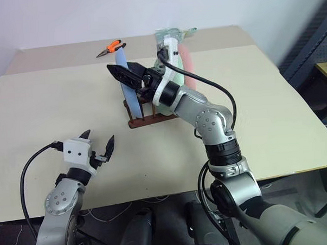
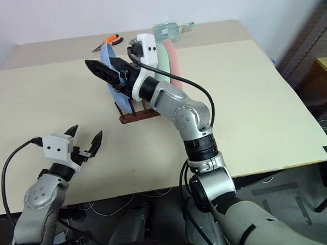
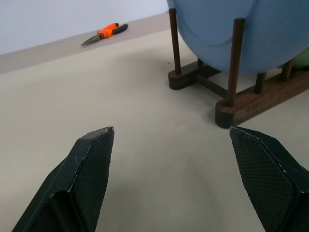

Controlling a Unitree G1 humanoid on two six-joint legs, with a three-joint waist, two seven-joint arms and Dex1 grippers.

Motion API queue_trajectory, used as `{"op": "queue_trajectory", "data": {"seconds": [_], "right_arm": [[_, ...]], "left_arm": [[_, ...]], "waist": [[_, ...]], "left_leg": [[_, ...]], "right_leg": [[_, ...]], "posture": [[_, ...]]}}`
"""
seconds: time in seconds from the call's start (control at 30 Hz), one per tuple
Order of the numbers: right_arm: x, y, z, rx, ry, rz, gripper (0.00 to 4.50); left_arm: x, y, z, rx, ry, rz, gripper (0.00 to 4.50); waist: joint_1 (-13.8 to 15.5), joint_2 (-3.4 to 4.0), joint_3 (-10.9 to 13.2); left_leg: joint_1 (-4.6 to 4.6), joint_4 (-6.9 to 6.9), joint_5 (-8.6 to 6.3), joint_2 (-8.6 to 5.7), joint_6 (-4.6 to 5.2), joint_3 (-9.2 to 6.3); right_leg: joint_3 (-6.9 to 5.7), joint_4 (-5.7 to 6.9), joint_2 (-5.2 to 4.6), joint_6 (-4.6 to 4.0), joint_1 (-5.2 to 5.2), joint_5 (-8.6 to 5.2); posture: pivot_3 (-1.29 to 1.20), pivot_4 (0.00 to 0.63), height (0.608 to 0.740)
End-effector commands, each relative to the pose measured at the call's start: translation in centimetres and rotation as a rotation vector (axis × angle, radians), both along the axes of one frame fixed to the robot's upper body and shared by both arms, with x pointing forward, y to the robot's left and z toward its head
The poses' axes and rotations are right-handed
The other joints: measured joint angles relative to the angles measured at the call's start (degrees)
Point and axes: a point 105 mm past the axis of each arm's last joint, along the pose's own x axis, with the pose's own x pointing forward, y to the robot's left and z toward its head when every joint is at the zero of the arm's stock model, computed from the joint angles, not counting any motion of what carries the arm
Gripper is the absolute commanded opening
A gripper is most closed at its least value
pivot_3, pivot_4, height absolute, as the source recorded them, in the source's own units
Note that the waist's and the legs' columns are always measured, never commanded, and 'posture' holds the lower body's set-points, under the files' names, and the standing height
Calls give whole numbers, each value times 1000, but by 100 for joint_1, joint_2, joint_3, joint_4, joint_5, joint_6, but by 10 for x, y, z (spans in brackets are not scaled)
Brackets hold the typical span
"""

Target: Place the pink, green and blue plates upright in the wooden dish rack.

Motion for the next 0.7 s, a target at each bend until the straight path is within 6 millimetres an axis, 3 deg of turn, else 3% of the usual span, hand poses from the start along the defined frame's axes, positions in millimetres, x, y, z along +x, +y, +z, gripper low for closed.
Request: {"op": "queue_trajectory", "data": {"seconds": [0.03, 0.17, 0.37, 0.47, 0.63, 0.7], "right_arm": [[-16, -7, 49, -43, -338, -50, 3229], [-12, -34, 56, -132, -473, -131, 3229], [-13, -73, 45, -235, -515, -205, 3229], [-21, -94, 40, -290, -527, -210, 2348], [-35, -127, 0, -603, -544, -205, 37], [-38, -133, -17, -693, -530, -203, 37]], "left_arm": [[-2, -7, 9, 9, -35, -20, 3929], [0, -14, 8, 0, -31, -48, 3929], [10, -32, 5, -5, -19, -145, 3929], [13, -44, 8, -4, -22, -208, 3929], [11, -84, 14, -3, -12, -413, 3929], [9, -96, 17, -7, -9, -477, 3929]], "waist": [[3, 0, 0], [9, -3, -1], [34, -3, -2], [19, 0, 0], [155, 2, 1], [169, 2, 1]], "left_leg": [[-2, 1, 0, 0, 0, 3], [-2, 0, 0, 0, 0, 5], [-3, 2, 0, 1, 0, 5], [-3, 2, -1, 1, 1, 10], [-8, 5, -4, 1, 6, 15], [-7, 7, -7, 6, 12, 27]], "right_leg": [[0, 0, 0, 0, -2, 0], [0, -2, -1, 2, -2, 1], [0, -4, -2, 1, 2, 0], [1, -6, -3, 1, 3, 0], [-1, -20, -7, 2, 8, -1], [0, -34, -7, -6, 14, -5]], "posture": [[0, 150, 740], [0, 150, 740], [0, 150, 740], [0, 150, 740], [0, 150, 740], [0, 150, 740]]}}
